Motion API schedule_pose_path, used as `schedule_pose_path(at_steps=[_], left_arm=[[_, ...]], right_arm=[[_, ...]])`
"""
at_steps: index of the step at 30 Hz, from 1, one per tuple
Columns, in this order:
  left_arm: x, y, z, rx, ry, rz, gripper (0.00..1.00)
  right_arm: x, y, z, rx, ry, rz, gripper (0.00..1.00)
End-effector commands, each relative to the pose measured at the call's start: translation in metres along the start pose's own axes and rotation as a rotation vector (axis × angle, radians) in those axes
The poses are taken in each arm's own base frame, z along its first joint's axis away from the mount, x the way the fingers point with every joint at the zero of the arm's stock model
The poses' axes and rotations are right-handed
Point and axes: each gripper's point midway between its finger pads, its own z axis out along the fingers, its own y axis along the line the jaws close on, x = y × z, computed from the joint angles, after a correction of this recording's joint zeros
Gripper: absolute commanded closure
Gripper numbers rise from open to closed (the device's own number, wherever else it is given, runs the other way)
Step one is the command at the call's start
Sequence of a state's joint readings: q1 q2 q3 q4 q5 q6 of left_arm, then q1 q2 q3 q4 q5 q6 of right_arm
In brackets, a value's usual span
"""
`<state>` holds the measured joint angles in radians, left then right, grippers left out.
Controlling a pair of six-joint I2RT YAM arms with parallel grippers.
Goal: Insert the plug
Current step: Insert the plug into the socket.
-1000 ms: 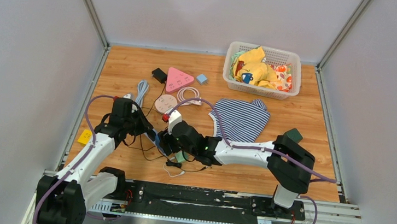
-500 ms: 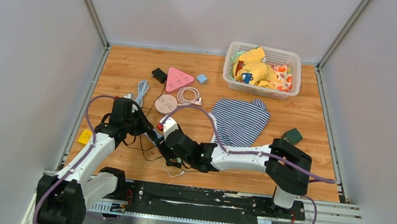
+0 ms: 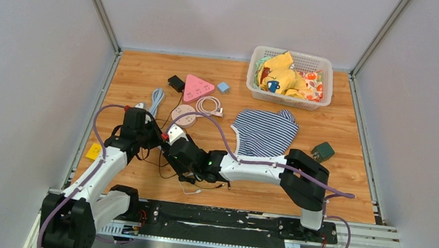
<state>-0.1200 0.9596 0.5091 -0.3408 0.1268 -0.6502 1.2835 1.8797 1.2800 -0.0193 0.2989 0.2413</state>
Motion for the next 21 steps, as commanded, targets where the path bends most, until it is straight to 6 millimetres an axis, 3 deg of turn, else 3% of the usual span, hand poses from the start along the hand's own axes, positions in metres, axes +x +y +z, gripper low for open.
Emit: schedule_pose_path(at_steps=[1, 6, 11, 16, 21], left_arm=[[0.017, 0.014, 0.002, -0.047, 0.060, 0.003, 0.75], [0.019, 0.015, 0.005, -0.049, 0.067, -0.002, 0.75], [0.020, 0.014, 0.006, -0.043, 0.070, -0.010, 0.75], [0.016, 0.003, 0.006, 0.005, 0.066, -0.023, 0.75], [0.004, -0.028, 0.004, 0.134, 0.069, -0.022, 0.69]], right_arm=[[0.133, -0.029, 0.010, 0.080, 0.386, -0.105, 1.00], [0.170, -0.039, 0.008, 0.129, 0.472, -0.103, 1.00], [0.175, -0.046, 0.008, 0.150, 0.489, -0.119, 1.00], [0.138, -0.066, 0.005, 0.187, 0.420, -0.090, 1.00], [0.088, -0.092, 0.001, 0.209, 0.313, -0.083, 1.00]])
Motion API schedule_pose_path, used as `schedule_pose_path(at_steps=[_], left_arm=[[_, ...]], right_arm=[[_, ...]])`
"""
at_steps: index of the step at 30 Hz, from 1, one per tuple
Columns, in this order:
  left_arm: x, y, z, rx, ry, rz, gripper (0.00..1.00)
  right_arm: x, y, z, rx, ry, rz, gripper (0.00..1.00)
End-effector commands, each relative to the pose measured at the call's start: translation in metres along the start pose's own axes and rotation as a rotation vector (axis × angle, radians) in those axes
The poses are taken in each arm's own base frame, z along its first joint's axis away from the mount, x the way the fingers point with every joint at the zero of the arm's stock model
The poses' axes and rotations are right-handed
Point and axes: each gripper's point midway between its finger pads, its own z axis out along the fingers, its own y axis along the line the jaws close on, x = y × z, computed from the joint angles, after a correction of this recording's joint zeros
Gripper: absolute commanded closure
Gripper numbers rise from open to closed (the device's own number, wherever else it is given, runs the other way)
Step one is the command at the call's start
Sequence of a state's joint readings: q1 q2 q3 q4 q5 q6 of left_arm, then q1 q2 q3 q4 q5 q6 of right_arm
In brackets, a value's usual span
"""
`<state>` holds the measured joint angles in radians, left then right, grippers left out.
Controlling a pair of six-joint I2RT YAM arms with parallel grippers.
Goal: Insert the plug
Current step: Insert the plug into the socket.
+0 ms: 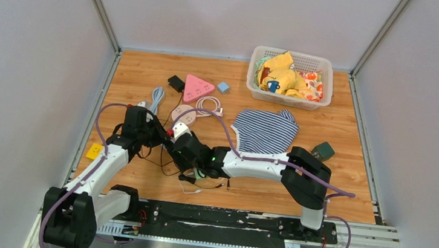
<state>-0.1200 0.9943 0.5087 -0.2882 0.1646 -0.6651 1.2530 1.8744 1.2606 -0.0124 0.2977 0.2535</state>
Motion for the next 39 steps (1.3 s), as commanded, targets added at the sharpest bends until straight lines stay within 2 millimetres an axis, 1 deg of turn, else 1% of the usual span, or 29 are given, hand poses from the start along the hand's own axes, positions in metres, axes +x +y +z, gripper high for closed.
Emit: schedule_pose_path(at_steps=[1, 4, 5, 8, 12, 15, 17, 18, 19, 21, 23, 25, 28, 31, 32, 33, 36, 37, 39], left_arm=[[0.002, -0.026, -0.002, 0.110, 0.066, -0.003, 0.66], [-0.013, -0.040, -0.010, 0.135, 0.054, 0.027, 0.58], [-0.022, -0.046, -0.014, 0.142, 0.037, 0.038, 0.57], [-0.035, -0.055, -0.020, 0.147, 0.014, 0.061, 0.52], [-0.041, -0.062, -0.027, 0.162, 0.008, 0.084, 0.48], [-0.043, -0.062, -0.029, 0.157, 0.001, 0.096, 0.47], [-0.045, -0.057, -0.030, 0.133, -0.016, 0.105, 0.46], [-0.046, -0.055, -0.031, 0.118, -0.023, 0.110, 0.46], [-0.047, -0.051, -0.031, 0.101, -0.029, 0.115, 0.46], [-0.047, -0.045, -0.032, 0.072, -0.036, 0.125, 0.44], [-0.047, -0.038, -0.034, 0.035, -0.043, 0.128, 0.43], [-0.045, -0.030, -0.035, 0.000, -0.049, 0.123, 0.41], [-0.044, -0.019, -0.039, -0.053, -0.063, 0.120, 0.38], [-0.043, -0.005, -0.044, -0.121, -0.074, 0.112, 0.32], [-0.043, -0.002, -0.046, -0.136, -0.081, 0.107, 0.30], [-0.042, -0.001, -0.047, -0.139, -0.084, 0.102, 0.29], [-0.038, 0.001, -0.049, -0.135, -0.091, 0.085, 0.26], [-0.038, 0.001, -0.049, -0.134, -0.094, 0.084, 0.25], [-0.037, 0.000, -0.051, -0.121, -0.092, 0.101, 0.19]], right_arm=[[0.075, -0.084, 0.001, 0.189, 0.285, -0.120, 1.00], [0.059, -0.098, -0.001, 0.192, 0.249, -0.134, 1.00], [0.055, -0.103, -0.002, 0.197, 0.242, -0.133, 1.00], [0.054, -0.116, -0.005, 0.205, 0.243, -0.138, 1.00], [0.055, -0.133, -0.011, 0.218, 0.242, -0.125, 1.00], [0.054, -0.134, -0.016, 0.190, 0.229, -0.127, 0.95], [0.051, -0.131, -0.018, 0.164, 0.216, -0.129, 0.87], [0.048, -0.129, -0.019, 0.150, 0.207, -0.126, 0.81], [0.044, -0.126, -0.020, 0.138, 0.198, -0.120, 0.73], [0.033, -0.123, -0.023, 0.120, 0.175, -0.104, 0.55], [0.022, -0.122, -0.027, 0.112, 0.157, -0.079, 0.41], [0.010, -0.122, -0.032, 0.103, 0.135, -0.051, 0.34], [-0.005, -0.123, -0.043, 0.082, 0.099, -0.016, 0.25], [-0.016, -0.120, -0.056, 0.055, 0.067, 0.005, 0.07], [-0.018, -0.118, -0.060, 0.044, 0.059, 0.010, 0.03], [-0.020, -0.117, -0.064, 0.032, 0.050, 0.013, 0.00], [-0.017, -0.108, -0.072, -0.020, 0.046, 0.024, 0.01], [-0.013, -0.102, -0.073, -0.053, 0.050, 0.022, 0.03], [-0.006, -0.089, -0.075, -0.128, 0.053, 0.012, 0.09]])
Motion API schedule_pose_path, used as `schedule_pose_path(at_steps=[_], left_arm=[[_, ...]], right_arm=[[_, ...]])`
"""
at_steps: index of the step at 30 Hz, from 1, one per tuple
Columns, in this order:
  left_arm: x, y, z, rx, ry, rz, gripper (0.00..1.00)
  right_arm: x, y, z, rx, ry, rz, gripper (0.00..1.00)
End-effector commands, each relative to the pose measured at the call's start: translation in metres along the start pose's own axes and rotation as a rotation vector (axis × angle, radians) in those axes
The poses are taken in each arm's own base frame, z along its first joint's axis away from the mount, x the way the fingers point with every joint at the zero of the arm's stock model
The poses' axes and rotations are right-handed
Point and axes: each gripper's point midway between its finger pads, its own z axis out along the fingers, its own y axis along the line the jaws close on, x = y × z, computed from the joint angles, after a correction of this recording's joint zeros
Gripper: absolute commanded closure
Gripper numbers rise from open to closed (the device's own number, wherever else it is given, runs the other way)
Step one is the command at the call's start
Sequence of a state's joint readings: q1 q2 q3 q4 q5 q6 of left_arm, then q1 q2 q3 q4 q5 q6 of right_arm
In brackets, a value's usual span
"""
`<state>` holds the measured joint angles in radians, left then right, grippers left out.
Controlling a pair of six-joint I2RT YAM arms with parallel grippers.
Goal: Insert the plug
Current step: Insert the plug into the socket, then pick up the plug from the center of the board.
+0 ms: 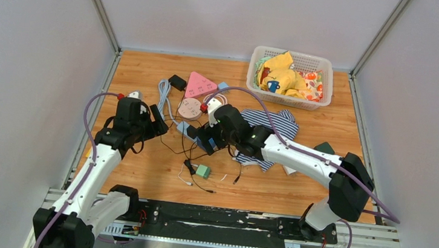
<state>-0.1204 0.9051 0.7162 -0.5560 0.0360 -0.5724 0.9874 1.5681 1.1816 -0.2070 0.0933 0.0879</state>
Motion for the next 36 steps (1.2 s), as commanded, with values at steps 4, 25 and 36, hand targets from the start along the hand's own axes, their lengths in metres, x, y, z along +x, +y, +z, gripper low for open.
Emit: schedule_pose_path(at_steps=[4, 25, 36], left_arm=[[0.012, -0.002, -0.008, 0.051, 0.035, 0.074, 0.15], [0.014, -0.001, -0.017, 0.081, 0.000, 0.122, 0.23], [0.019, -0.003, -0.018, 0.096, 0.006, 0.094, 0.25]], right_arm=[[0.041, 0.042, -0.004, -0.206, 0.069, -0.041, 0.19], [0.106, 0.094, 0.032, -0.289, 0.222, -0.266, 0.30], [0.118, 0.096, 0.041, -0.276, 0.253, -0.286, 0.43]])
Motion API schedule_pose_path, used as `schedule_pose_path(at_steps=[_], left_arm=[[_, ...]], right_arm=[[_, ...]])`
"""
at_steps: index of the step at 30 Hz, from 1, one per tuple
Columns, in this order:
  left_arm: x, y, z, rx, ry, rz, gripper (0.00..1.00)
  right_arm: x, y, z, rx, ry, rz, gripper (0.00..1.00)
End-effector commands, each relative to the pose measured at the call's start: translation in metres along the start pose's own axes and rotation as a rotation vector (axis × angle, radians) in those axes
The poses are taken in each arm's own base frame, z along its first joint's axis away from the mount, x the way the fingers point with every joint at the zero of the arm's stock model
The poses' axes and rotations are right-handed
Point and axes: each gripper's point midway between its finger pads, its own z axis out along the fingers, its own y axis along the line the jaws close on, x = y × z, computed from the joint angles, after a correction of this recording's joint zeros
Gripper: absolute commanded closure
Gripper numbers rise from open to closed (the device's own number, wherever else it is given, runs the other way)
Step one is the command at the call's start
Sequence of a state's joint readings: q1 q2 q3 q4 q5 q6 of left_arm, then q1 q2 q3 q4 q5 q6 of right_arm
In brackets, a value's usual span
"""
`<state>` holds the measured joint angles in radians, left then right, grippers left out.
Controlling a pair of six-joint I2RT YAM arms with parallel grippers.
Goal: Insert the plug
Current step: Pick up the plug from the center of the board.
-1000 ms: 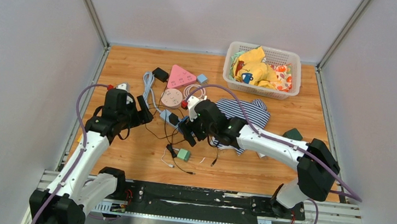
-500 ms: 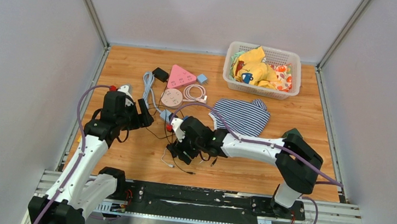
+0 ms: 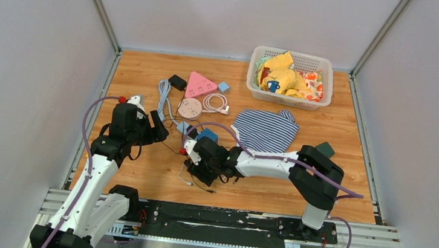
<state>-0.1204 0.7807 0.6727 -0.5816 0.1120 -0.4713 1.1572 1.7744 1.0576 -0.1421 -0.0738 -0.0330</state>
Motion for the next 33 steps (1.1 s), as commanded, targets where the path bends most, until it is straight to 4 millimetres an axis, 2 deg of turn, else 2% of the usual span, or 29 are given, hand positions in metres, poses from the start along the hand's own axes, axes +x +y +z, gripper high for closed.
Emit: schedule_pose_path(at_steps=[1, 7, 11, 15, 23, 33], left_arm=[[0.008, 0.001, 0.000, 0.006, 0.020, -0.011, 0.25], [0.007, -0.008, -0.003, 0.059, 0.022, 0.013, 0.29], [0.005, -0.034, -0.009, 0.196, 0.026, 0.005, 0.32], [0.005, -0.059, -0.016, 0.336, 0.028, -0.035, 0.36], [0.009, -0.087, -0.021, 0.515, 0.045, -0.090, 0.38], [-0.004, -0.116, -0.039, 0.697, 0.010, -0.161, 0.40]], right_arm=[[-0.005, 0.003, 0.000, 0.011, -0.003, -0.030, 0.47], [-0.001, 0.004, -0.022, 0.019, -0.019, 0.009, 0.73], [-0.002, 0.004, -0.049, 0.045, -0.061, 0.120, 0.82], [-0.001, 0.001, -0.070, 0.077, -0.096, 0.210, 0.85], [-0.002, -0.035, -0.115, 0.312, -0.129, 0.327, 0.85], [-0.060, -0.046, -0.156, 0.352, -0.352, 0.499, 0.86]])
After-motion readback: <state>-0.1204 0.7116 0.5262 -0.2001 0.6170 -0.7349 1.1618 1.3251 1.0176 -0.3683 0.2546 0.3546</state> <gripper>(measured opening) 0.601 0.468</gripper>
